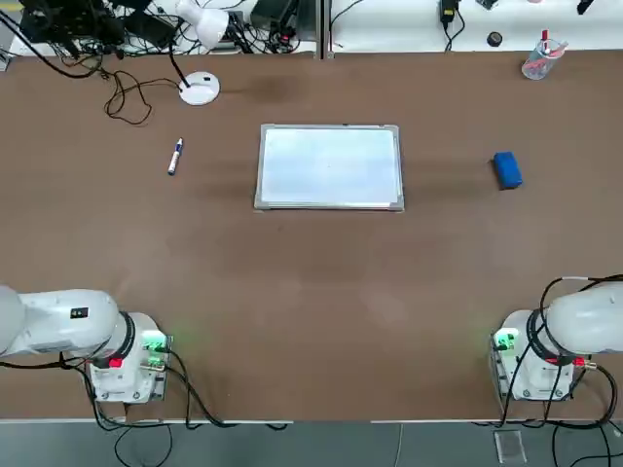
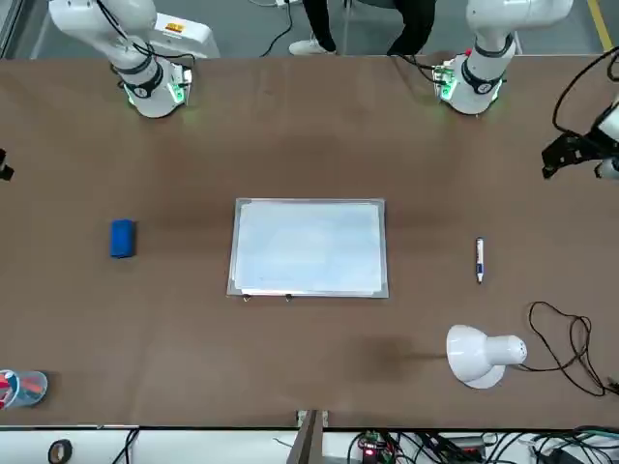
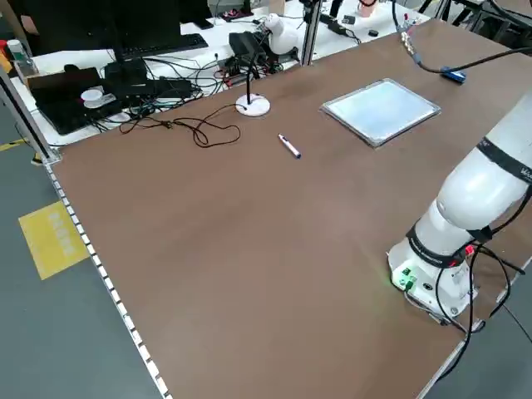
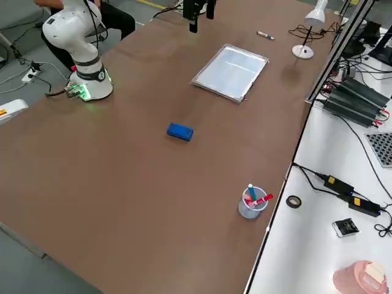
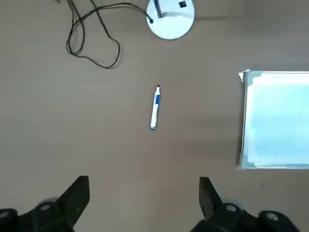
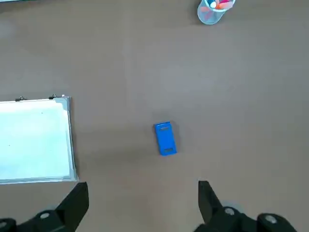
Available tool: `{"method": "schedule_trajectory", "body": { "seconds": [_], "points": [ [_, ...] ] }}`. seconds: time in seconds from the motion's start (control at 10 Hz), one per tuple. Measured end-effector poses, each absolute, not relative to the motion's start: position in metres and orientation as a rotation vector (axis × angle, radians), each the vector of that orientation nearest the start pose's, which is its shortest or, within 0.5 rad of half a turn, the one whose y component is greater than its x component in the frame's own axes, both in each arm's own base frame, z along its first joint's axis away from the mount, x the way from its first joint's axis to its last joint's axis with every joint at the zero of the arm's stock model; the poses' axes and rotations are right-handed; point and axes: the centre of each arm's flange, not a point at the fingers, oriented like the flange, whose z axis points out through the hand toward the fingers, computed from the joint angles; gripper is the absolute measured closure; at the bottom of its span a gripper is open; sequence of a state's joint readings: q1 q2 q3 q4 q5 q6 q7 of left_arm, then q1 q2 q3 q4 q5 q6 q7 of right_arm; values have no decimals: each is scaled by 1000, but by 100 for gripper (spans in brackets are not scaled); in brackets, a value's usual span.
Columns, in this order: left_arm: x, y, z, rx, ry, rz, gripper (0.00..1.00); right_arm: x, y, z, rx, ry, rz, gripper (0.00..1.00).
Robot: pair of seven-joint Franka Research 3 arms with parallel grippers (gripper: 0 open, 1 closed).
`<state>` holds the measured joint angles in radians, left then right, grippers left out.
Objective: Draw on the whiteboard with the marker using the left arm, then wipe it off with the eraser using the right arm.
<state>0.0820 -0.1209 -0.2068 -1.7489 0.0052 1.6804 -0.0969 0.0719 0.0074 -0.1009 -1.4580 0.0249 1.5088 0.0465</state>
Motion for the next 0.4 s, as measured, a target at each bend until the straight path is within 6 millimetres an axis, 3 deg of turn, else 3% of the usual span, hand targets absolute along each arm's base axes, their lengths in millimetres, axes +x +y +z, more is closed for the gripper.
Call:
{"method": "schedule_trajectory", "body": {
  "seconds": [0.4],
  "points": [
    [516,-69,638,-3112,38,-57,0,550,-11,667,-3114,108,-67,0]
  ]
}}
